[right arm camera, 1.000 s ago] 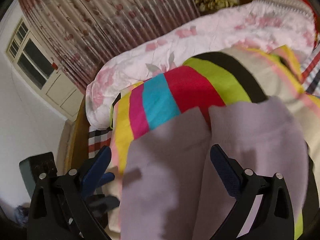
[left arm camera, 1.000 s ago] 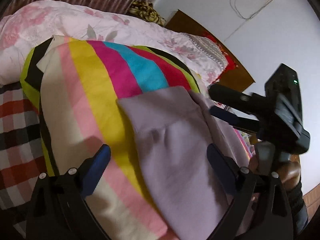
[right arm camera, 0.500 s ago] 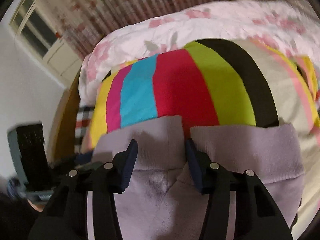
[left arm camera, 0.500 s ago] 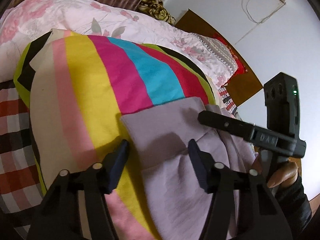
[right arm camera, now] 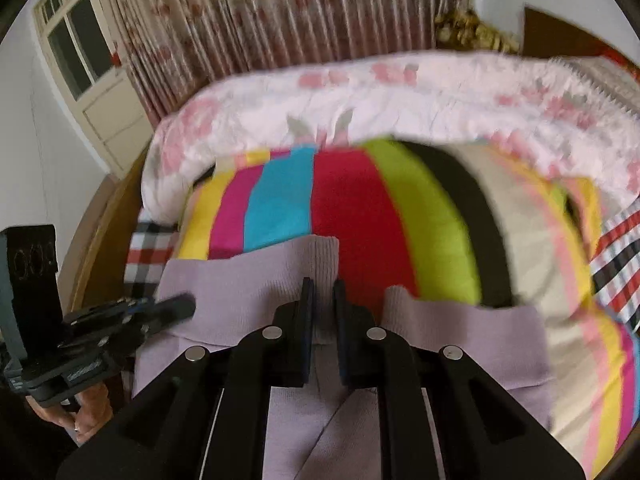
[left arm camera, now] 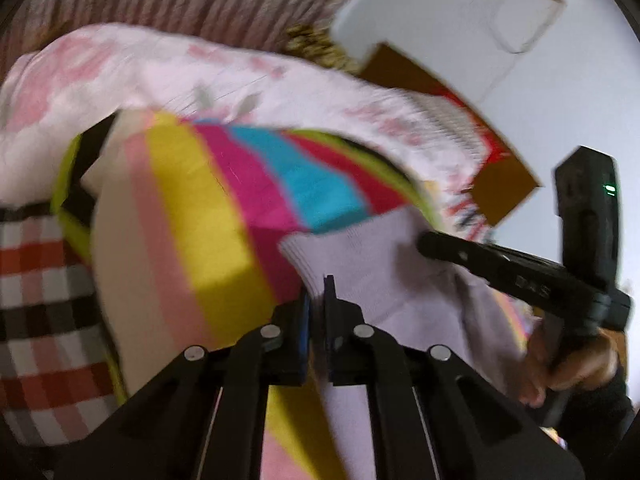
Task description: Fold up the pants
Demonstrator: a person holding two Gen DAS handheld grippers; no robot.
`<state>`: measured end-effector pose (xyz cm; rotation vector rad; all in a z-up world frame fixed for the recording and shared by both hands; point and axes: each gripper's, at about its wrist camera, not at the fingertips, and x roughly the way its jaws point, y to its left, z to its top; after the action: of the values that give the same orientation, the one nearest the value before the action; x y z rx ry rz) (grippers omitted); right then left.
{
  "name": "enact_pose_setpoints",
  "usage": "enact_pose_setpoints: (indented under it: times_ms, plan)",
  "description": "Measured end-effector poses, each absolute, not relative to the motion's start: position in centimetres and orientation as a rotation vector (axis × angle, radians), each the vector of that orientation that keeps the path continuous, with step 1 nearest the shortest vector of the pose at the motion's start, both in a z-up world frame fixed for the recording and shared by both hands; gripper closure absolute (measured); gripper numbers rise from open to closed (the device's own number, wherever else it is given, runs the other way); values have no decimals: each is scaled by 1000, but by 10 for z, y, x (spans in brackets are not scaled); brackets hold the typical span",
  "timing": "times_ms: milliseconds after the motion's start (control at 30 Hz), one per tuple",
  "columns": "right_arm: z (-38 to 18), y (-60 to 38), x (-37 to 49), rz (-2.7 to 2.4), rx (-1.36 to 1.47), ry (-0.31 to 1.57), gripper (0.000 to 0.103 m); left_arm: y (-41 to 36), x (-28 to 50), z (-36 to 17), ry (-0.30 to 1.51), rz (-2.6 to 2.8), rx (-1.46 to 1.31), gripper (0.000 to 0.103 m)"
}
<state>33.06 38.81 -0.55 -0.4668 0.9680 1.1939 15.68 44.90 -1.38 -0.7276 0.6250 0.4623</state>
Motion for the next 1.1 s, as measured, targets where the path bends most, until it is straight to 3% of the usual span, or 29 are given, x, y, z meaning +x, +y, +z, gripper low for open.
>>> enact_pose_setpoints:
  times_ms: [100,133,167,200,267,367,467,600,667,700,833,900,1000,1100]
  plan:
    - [-7,379,335,1173,-426,1001,71,459,149,-27,653,494,-769,75]
    - [0,369,336,1162,-393,986,54,459,142,-22,636,509,-761,68]
    - [7,359,335,1154,-377,950,42,458,136,-15,611,523,-737,50]
    - [13,351,333,1137,-375,912,20,455,130,-9,583,533,-713,36]
    - [26,329,325,1092,-386,810,16,444,122,5,538,487,-686,32]
    - [20,319,320,1061,-414,834,16,419,127,13,536,336,-665,25]
    - [6,323,313,1028,-491,842,21,393,137,7,573,246,-626,21]
    - [-14,324,322,968,-485,909,40,374,148,-11,649,207,-631,21]
    - [-15,318,323,992,-437,917,55,371,144,-13,648,201,-639,19]
    - [-14,317,323,989,-438,909,72,371,143,-12,643,199,-635,16]
    - [-4,302,321,1005,-380,869,92,376,154,-21,700,188,-636,15]
    - [9,286,324,1009,-289,849,94,381,161,-24,716,176,-632,10]
    - [38,275,311,1044,-230,775,94,385,159,-25,695,175,-660,10]
    - [67,286,283,1137,-250,714,94,400,131,-16,573,191,-815,10]
